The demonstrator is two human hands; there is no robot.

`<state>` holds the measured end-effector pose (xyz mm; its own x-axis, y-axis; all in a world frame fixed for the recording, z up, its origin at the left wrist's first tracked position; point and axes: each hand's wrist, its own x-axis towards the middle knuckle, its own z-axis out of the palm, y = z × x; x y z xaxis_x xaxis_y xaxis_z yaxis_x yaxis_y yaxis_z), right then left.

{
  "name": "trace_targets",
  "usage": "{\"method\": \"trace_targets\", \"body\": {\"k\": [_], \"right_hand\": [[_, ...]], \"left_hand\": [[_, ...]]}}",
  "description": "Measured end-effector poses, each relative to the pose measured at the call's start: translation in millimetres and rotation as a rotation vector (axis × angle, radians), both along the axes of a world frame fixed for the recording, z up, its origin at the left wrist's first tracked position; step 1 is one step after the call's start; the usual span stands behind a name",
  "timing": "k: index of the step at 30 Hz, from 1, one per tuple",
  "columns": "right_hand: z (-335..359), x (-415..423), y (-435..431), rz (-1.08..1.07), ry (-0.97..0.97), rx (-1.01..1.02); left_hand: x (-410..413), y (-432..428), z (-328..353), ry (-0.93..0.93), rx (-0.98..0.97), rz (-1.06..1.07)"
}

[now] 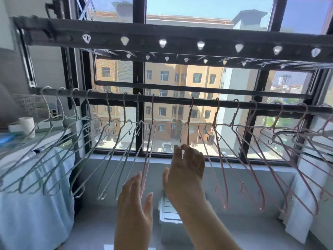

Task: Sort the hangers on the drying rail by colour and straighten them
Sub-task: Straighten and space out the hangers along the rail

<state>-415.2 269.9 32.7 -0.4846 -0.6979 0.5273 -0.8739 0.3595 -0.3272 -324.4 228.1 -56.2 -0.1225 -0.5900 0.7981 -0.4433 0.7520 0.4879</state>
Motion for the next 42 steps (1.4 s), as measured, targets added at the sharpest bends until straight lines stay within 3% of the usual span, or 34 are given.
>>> {"method": "trace_targets", "body": {"k": [4,9,12,18,30,42], "right_hand": [[7,21,0,0.198,-0.099,0.027],[-7,35,-33,0.343,-0.627,0.146],[-27,31,-53,0.324,-0.864,-0.047],[-35,26,-49,0.348,-1.158,-0.376],[-35,8,-33,0.279,-1.151,-0.522],[-34,5,-24,0.241,-1.112,-0.505]], "left_hand": [[11,-5,-7,0.016,0.128,-0.093],[16,-2,-3,0.075,0.228,-0.177],[12,-5,-12,0.06,0.212,-0.205],[5,-12,-11,0.022,0.109,-0.249],[-12,-3,-6,0.03,0.092,-0.356],[-18,7,-6,0.042,0.113,-0.373]]}}
